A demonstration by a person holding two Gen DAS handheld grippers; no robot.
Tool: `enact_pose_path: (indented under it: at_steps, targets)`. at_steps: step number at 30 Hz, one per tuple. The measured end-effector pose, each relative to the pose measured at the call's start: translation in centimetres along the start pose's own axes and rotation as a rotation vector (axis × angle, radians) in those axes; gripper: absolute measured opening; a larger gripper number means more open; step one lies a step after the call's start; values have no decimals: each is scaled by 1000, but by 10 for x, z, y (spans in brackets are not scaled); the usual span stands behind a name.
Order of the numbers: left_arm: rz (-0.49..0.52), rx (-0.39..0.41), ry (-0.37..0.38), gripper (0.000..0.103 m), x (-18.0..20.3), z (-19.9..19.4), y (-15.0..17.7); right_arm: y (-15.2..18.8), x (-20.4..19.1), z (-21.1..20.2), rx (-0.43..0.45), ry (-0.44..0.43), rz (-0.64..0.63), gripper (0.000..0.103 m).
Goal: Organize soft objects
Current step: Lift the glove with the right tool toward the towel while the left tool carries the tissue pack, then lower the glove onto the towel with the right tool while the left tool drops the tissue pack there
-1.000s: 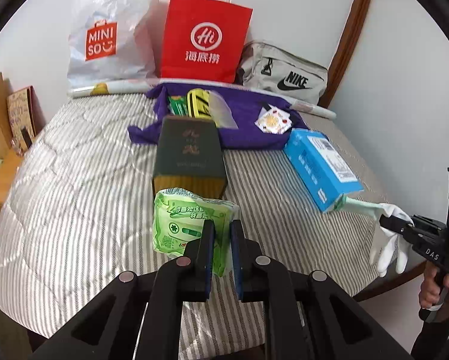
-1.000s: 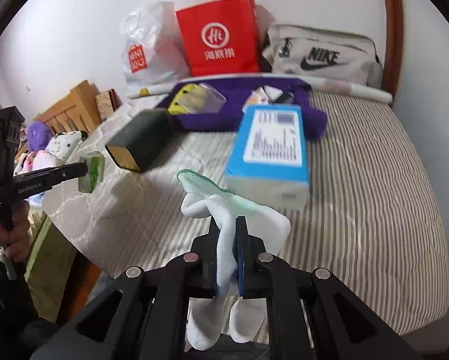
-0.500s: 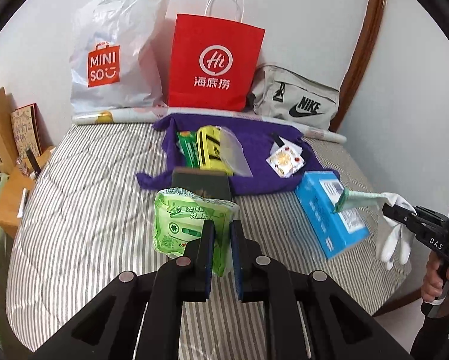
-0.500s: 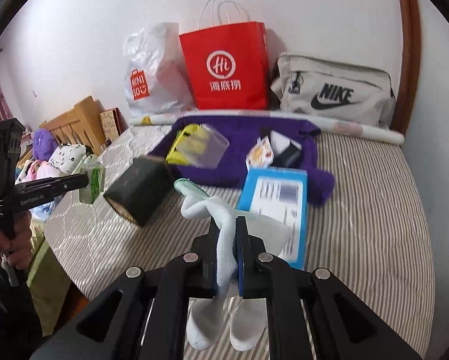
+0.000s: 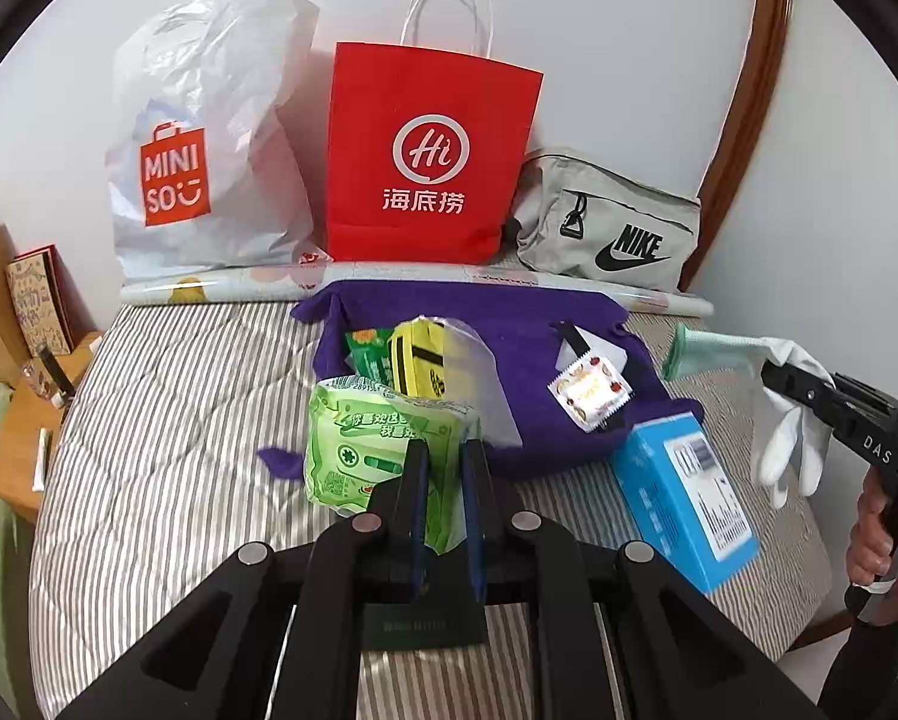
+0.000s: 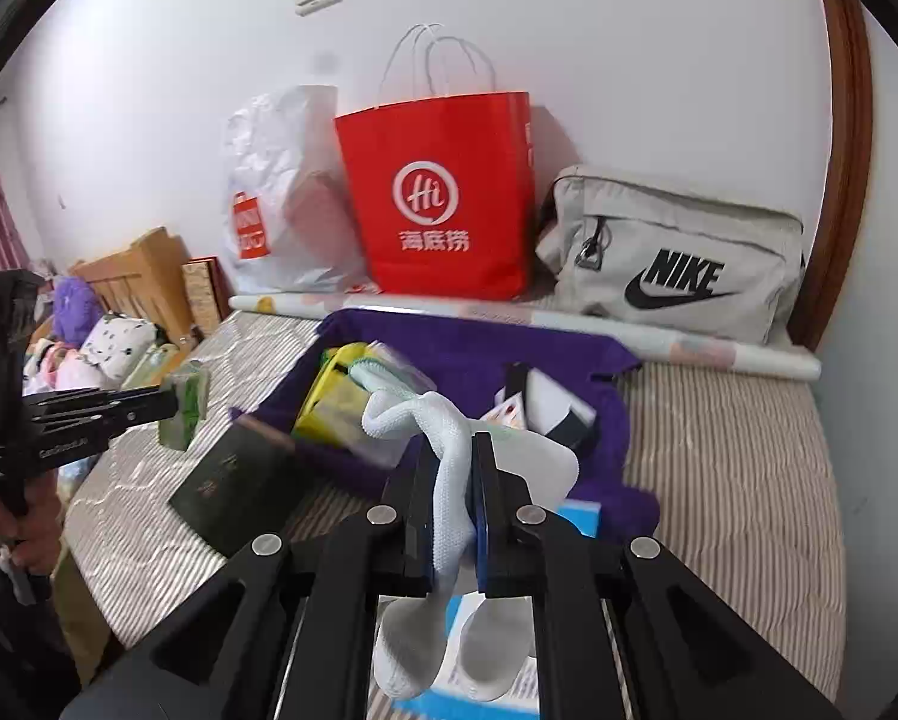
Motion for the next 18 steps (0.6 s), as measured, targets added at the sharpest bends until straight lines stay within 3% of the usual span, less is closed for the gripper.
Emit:
enact_pose_path:
  at_steps: [18]
  targets:
    - [14,-67,19,11,18,74,-50,-35,57,78,-52,17,64,9]
Point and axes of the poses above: each gripper's, at about its wrist camera, not at the fingertips, and z roughly the way its jaws point, x to its right, y to its underside, the point moved 9 cm from there along z, roughly the way its jaws point, and after that the axes turned 13 degrees about -y, right-handed, at the moved point
